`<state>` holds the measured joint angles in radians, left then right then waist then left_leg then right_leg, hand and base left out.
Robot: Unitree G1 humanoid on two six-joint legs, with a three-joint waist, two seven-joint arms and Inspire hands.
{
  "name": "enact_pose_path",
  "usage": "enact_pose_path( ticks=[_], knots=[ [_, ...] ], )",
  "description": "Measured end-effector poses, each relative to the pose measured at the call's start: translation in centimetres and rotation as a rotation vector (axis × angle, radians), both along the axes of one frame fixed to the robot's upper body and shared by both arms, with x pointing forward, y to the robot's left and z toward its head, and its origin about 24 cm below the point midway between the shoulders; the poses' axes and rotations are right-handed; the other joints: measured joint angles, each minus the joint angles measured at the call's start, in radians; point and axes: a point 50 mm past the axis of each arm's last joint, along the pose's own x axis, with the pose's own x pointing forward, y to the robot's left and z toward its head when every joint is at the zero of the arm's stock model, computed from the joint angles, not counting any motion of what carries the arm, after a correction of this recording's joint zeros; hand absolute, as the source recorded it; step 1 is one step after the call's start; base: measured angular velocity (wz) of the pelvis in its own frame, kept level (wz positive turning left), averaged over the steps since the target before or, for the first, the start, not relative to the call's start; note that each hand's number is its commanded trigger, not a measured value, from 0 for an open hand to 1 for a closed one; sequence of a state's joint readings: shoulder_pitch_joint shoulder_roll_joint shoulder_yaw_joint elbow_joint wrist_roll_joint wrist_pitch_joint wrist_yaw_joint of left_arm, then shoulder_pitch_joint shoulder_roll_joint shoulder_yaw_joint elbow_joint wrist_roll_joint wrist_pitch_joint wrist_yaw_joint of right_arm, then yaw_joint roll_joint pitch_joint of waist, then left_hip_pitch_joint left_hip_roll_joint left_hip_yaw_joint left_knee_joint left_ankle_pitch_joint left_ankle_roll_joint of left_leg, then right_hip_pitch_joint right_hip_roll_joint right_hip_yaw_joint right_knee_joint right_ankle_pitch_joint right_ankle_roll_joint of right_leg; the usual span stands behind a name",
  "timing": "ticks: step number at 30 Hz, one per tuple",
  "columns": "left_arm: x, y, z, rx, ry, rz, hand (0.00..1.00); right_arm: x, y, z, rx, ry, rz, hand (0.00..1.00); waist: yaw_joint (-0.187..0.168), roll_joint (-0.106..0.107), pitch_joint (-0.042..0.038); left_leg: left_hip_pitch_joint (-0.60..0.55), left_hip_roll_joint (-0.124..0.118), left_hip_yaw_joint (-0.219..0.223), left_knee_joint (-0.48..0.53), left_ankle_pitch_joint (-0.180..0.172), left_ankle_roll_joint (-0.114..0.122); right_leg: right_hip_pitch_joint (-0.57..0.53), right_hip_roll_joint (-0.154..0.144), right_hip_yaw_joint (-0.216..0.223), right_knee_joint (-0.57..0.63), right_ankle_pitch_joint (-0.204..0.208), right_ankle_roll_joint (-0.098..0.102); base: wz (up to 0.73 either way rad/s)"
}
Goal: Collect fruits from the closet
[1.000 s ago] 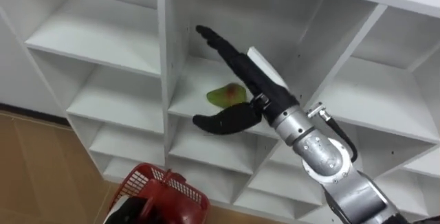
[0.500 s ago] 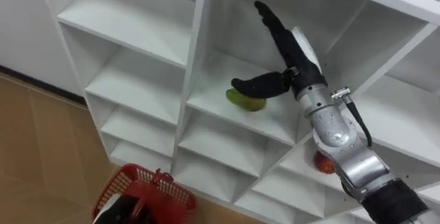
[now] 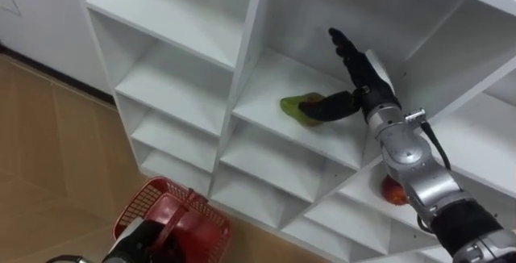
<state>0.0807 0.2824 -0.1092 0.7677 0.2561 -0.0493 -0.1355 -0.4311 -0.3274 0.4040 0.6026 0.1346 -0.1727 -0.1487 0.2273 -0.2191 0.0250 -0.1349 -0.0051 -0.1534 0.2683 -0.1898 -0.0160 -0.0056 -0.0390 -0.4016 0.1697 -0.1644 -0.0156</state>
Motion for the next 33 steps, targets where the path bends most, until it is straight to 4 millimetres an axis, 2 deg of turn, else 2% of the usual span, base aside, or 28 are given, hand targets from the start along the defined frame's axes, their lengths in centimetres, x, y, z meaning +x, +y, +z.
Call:
enact_pose_path(
  ticks=[13,26,33],
  knots=[
    [0.1,0.0,0.2,-0.002,-0.011,0.007,1.00,-0.3,-0.5,-1.3,0.007,0.080,0.020,0.00,0.005,0.006,0.0039,-0.004,-0.008,-0.002,0.001,0.004,0.006,-0.003,-0.007,0.001,0.000,0.000,0.000,0.00],
    [0.0,-0.4,0.0,-0.016,-0.006,0.007,1.00,-0.7,-1.1,-2.8,-0.036,0.177,0.048,0.00,0.004,0.011,0.0008,-0.011,-0.014,-0.016,0.008,0.008,0.008,-0.001,-0.011,-0.010,0.001,0.000,0.001,0.04],
    [0.0,-0.5,0.0,-0.020,-0.004,0.007,1.00,-0.4,-1.6,-3.0,-0.045,0.203,0.047,0.00,0.000,0.015,-0.0004,-0.014,-0.020,-0.028,0.021,0.008,0.009,0.007,-0.012,-0.014,0.001,0.000,0.003,0.05]
  ],
)
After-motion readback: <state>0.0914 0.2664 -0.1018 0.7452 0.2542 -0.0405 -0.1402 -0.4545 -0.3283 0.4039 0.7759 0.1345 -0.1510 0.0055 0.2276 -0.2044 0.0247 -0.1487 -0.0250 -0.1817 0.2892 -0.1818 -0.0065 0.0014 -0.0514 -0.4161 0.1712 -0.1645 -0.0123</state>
